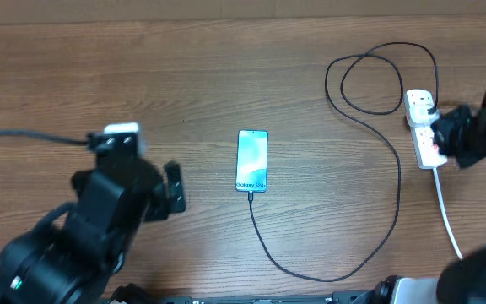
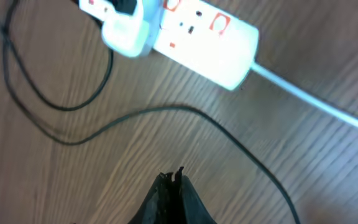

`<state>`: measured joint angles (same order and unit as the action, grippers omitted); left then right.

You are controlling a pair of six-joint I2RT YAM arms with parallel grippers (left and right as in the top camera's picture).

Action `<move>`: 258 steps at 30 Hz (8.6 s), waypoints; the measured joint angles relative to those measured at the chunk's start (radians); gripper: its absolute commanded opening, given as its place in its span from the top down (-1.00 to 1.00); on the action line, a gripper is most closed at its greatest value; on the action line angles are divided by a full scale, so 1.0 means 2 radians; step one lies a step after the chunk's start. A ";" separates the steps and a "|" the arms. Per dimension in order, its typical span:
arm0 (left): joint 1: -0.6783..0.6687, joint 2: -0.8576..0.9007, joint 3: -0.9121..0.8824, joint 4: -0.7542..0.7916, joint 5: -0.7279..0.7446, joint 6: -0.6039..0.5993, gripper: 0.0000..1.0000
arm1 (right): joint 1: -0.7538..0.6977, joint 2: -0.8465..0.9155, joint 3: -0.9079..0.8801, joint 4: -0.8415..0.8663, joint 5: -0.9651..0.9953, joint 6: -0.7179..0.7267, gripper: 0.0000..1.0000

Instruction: Plug charger to phone and switch on socket

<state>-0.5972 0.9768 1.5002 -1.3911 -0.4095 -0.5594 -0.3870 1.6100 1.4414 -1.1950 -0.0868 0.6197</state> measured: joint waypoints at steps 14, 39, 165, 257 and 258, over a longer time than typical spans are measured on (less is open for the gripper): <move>0.000 -0.003 0.000 -0.027 -0.011 -0.006 -1.00 | -0.010 0.224 0.189 -0.059 0.014 -0.043 0.92; 0.008 -0.004 0.000 -0.027 -0.011 -0.006 -1.00 | -0.067 0.293 0.192 0.004 -0.007 -0.097 0.92; 0.290 -0.484 0.014 -0.148 -0.018 -0.007 -0.99 | 0.050 -0.361 0.293 0.151 -0.216 -0.065 0.90; 0.290 -0.482 -0.745 0.656 0.187 0.076 -0.99 | 0.136 -0.706 0.182 0.270 -0.162 -0.236 0.60; 0.290 -0.482 -0.745 0.656 0.187 0.076 -0.99 | 0.136 -0.709 0.182 0.270 -0.162 -0.241 0.58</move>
<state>-0.0177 0.0132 0.0109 -0.0784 -0.0364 -0.4076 -0.1150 0.1921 1.8053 -0.6548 -0.4110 0.1383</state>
